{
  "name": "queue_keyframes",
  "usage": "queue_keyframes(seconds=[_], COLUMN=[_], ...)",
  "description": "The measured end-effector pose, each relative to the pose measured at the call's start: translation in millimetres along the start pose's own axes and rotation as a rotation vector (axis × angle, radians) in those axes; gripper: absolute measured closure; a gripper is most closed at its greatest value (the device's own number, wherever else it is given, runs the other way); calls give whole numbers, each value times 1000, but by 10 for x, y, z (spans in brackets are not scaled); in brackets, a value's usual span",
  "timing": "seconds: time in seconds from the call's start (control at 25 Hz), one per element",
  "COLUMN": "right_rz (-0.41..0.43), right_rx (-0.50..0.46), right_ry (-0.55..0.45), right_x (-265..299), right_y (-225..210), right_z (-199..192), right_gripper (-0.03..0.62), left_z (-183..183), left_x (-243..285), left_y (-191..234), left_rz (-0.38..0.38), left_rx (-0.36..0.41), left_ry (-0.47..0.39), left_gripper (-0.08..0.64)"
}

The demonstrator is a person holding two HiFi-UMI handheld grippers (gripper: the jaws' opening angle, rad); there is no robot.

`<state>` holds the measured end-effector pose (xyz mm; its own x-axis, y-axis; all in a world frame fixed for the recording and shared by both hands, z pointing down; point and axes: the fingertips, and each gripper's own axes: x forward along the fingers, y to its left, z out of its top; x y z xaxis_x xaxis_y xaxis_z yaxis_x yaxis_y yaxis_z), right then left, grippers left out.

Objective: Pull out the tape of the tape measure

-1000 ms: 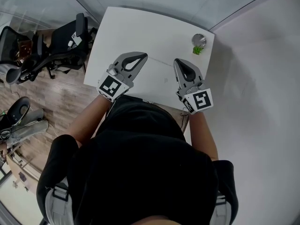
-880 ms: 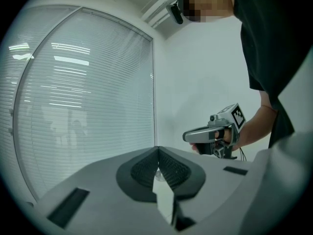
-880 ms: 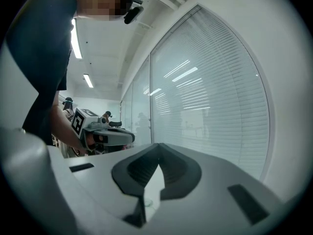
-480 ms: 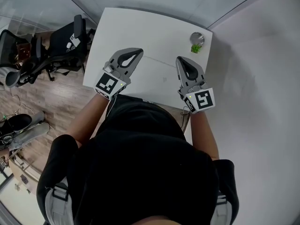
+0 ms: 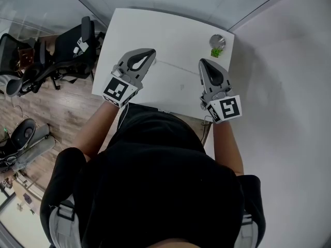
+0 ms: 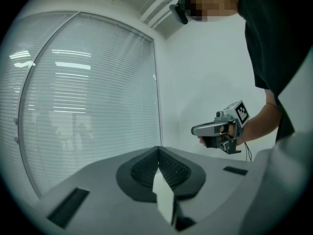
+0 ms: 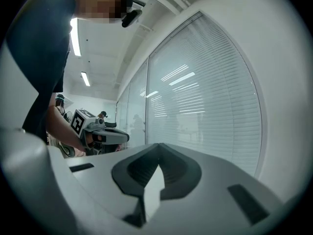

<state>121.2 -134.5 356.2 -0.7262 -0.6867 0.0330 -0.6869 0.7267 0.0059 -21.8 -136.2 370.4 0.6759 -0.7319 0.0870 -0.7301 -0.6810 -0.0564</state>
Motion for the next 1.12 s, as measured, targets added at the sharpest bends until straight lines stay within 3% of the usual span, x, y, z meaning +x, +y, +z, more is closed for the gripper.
queue_keyframes(seconds=[1.12], right_rz=[6], right_rx=[0], right_ry=[8], right_x=[50], right_y=[65], right_z=[-113], right_gripper=[592], left_z=[-126], left_x=[10], left_y=[0], left_rz=[12], left_rx=[10], left_ry=[25], left_gripper=[549])
